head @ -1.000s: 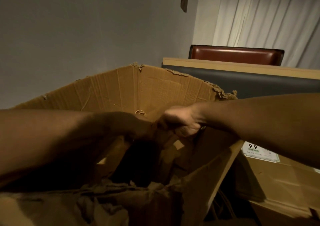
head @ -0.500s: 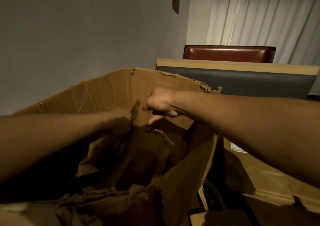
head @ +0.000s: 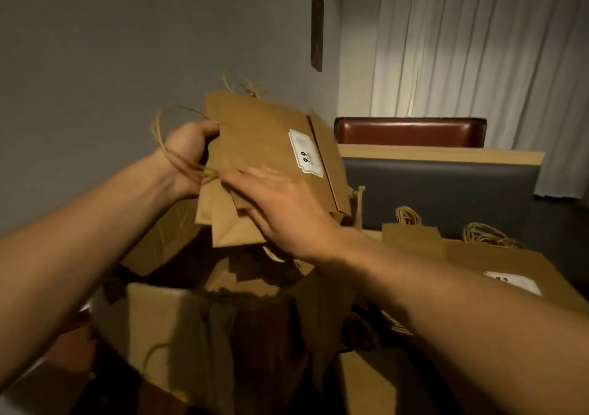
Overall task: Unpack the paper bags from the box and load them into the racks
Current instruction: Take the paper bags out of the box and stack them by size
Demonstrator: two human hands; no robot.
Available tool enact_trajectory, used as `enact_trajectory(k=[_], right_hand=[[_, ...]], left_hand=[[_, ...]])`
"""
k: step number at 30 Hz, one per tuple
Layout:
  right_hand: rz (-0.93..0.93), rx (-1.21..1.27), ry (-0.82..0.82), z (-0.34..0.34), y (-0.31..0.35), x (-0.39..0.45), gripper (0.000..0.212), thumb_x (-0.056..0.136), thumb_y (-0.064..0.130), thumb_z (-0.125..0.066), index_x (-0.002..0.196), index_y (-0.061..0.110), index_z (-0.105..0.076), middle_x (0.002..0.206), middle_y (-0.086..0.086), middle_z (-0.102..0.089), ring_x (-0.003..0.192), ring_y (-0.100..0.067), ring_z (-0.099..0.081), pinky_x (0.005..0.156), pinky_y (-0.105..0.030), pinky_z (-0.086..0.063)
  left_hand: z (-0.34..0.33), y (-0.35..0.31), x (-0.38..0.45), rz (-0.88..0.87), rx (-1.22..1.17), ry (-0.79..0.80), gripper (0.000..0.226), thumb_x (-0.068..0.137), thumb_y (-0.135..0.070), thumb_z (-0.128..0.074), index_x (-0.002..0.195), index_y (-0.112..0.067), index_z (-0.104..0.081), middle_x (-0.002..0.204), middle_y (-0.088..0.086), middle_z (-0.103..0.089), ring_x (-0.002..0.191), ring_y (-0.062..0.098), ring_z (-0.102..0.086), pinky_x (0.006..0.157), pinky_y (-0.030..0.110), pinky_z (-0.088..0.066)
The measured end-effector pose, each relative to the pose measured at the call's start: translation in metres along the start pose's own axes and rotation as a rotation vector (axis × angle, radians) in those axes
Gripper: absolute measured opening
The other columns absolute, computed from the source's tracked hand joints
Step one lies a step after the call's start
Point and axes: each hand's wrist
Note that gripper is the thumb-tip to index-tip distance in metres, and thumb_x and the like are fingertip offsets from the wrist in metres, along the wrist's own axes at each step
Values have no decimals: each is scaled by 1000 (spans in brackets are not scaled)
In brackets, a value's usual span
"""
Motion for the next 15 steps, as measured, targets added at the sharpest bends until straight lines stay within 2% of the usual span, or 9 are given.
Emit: enact_trajectory(k=[2, 4, 6, 8, 9, 10, 11, 13, 15], right_hand=[[103, 2, 11, 14, 1, -15, 47, 93, 23, -56, 138, 11, -57, 136, -14, -62, 129, -28, -56, 113, -44, -41], [195, -29, 51, 34, 5, -27, 48, 94, 22, -59, 141, 12, -55, 141, -9, -58, 134, -24, -51, 116, -44, -36], [266, -50, 98, 52, 13, -38, 49, 96, 21, -60, 143, 13, -52, 144, -3, -56, 139, -21, -46, 118, -48, -33], [328, -75, 146, 68, 19, -47, 49, 96, 21, -61, 144, 14, -51, 147, -1, -53, 141, -21, -43, 119, -51, -30], [351, -89, 164, 75, 21, -50, 49, 96, 22, -61, 144, 15, -51, 148, -1, -52, 142, -21, -41, 119, -51, -28], [368, -103, 177, 86, 25, -55, 49, 96, 23, -62, 144, 16, -51, 149, 0, -51, 143, -21, -40, 120, -51, -27], [374, -113, 192, 94, 28, -59, 50, 96, 25, -62, 144, 17, -51, 150, 0, -49, 144, -20, -39, 120, -51, -26], [355, -98, 265, 106, 38, -68, 52, 97, 33, -60, 146, 19, -48, 154, 2, -45, 147, -17, -32, 122, -49, -20], [304, -66, 330, 130, 45, -78, 52, 99, 41, -55, 145, 20, -48, 155, 2, -43, 149, -16, -25, 123, -48, -16]], left_hand=[[-1, -2, -23, -75, -106, 84, 36, 103, -32, -37, 87, -15, -65, 82, 7, -68, 73, 22, -68, 58, 27, -58], [-3, -6, -49, -75, -188, 224, 37, 102, -43, -38, 90, -17, -62, 88, 6, -62, 82, 22, -62, 69, 30, -58], [-4, -8, -70, -5, -312, 374, 55, 102, -50, -34, 83, -10, -67, 81, 8, -68, 77, 22, -67, 73, 33, -58], [-8, -6, -87, 57, -388, 450, 57, 99, -62, -39, 67, -16, -53, 60, -1, -55, 58, 13, -58, 64, 31, -56], [-12, -7, -95, 64, -390, 440, 54, 94, -68, -42, 64, -24, -39, 53, -7, -42, 49, 6, -47, 55, 25, -53], [-19, -9, -108, 63, -383, 406, 52, 92, -71, -45, 66, -27, -33, 51, -10, -38, 45, 3, -42, 48, 22, -50], [-27, -10, -119, 30, -331, 346, 47, 93, -65, -48, 68, -26, -40, 54, -9, -47, 46, 4, -49, 45, 22, -51], [-47, -9, -135, -109, -123, 170, 27, 99, -35, -50, 93, -12, -63, 77, 4, -69, 64, 16, -71, 49, 26, -57], [-67, -8, -144, -213, 76, 40, 21, 97, -13, -55, 112, -2, -64, 89, 10, -73, 84, 25, -74, 59, 29, -60]])
Point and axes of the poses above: each hand's wrist, its own x-axis towards the middle knuckle, its own z-axis out of the back of the hand, y = z × x
